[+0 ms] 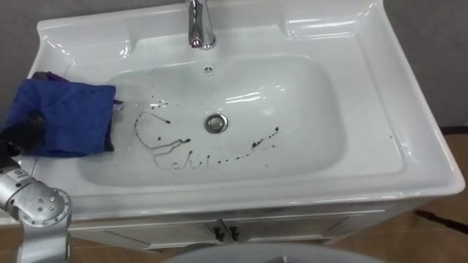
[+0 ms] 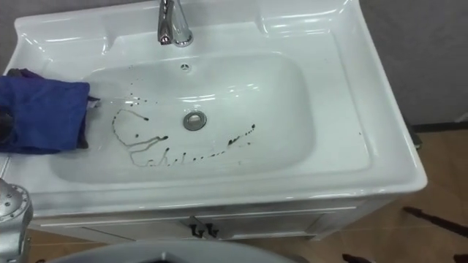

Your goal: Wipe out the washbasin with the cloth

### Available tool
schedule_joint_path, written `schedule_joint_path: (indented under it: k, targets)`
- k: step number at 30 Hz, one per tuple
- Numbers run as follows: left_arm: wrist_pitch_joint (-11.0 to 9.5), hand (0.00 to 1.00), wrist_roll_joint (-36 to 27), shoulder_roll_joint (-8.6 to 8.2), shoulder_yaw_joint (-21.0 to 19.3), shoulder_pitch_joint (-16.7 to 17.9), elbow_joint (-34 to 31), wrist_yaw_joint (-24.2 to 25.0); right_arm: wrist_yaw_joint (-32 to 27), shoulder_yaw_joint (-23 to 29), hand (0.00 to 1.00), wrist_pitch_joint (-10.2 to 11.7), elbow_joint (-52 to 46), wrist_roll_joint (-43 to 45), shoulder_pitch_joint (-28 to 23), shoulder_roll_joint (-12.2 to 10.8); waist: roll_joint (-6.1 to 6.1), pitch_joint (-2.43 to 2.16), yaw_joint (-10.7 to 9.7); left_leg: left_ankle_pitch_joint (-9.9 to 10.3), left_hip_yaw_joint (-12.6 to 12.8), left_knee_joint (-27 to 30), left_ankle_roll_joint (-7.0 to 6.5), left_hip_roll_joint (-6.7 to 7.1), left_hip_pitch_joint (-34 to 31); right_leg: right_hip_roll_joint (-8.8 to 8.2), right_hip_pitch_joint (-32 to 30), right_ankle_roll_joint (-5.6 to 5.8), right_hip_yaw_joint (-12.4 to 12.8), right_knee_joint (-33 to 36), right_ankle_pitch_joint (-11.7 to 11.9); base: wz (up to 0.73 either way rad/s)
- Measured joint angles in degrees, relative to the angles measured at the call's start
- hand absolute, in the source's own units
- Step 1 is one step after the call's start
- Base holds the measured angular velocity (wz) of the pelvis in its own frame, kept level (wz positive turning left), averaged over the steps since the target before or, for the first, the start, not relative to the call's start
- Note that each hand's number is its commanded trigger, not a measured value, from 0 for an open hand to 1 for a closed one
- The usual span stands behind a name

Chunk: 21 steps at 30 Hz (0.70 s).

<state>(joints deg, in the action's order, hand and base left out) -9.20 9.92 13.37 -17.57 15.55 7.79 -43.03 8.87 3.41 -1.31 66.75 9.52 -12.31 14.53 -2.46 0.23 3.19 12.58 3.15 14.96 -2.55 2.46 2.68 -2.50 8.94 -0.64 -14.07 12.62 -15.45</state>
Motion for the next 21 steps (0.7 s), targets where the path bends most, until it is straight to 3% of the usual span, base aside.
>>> schedule_joint_path:
  k: [13, 21]
  targets:
    - [0.0, 0.0, 2.1, -0.19, 2.2, -0.1, 0.1, 2.8, -0.5, -2.2, 0.0, 0.1, 0.0, -0.1, 1.9, -0.1, 0.2, 0.13, -1.4, 0.0, 1.4, -0.2, -0.06, -0.01, 0.0, 0.32, -0.4, -0.04, 3.1, -0.2, 0.0, -0.03]
    - [0.0, 0.0, 2.1, -0.2, 2.5, -0.4, 0.1, 6.0, -0.8, -2.1, 0.0, 0.1, -0.1, 0.6, 2.0, -0.6, 0.63, 0.31, -2.7, 0.0, 1.4, -0.2, -0.04, 0.05, -0.3, 0.43, -0.8, -0.11, 3.3, -0.1, 0.1, -0.02]
